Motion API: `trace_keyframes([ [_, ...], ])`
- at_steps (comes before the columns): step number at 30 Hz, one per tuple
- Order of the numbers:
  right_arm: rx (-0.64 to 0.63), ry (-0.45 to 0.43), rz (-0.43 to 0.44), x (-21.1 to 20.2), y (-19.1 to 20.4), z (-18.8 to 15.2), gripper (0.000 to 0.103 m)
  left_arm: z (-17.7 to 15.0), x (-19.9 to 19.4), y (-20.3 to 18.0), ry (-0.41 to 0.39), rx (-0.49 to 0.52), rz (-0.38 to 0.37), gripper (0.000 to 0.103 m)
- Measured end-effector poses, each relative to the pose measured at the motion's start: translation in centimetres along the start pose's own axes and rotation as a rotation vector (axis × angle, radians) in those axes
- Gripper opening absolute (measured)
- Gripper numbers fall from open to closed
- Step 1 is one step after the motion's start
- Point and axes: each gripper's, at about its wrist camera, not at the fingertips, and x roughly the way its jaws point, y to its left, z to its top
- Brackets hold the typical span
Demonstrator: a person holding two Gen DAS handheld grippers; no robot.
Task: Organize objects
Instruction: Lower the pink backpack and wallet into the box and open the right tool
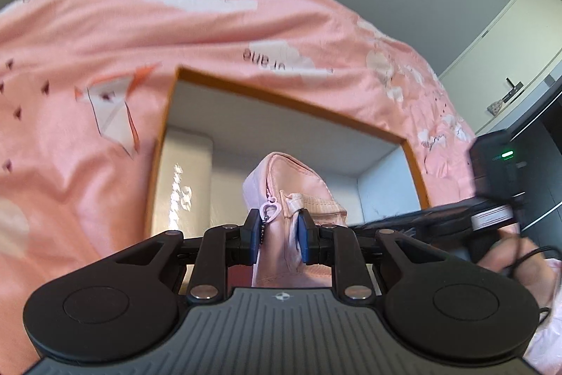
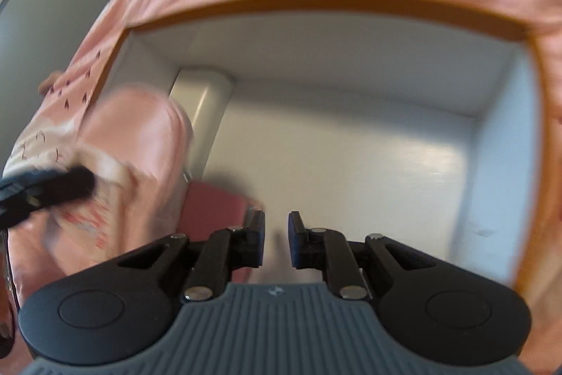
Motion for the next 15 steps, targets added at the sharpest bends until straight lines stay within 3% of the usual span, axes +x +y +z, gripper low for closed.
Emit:
trace_keyframes([
  [1,0.014,-0.015,0.000,-0.7,-0.4,-0.2,0.016,-0.2,0.4,-0.1,0.012,-0.004,0.003,0.024],
  [5,0.083,-0.055,0.042,-2.3,-1.5,-1.1,0.035,-1.3,1.7,-0.6,0.057,0.024,0.056,0.024],
  [10,0.138,-0.062,0.123,-2.3,-1.1,-1.7,0.038,-2.0,2.7,-0.6,0.096,0.043,0.080,0.025],
  [15,0.164,-0.038,0.154,-1.1,-0.4,-2.4,0.040,-2.5,3.5,-1.2,0.138,0.125,0.168,0.031],
])
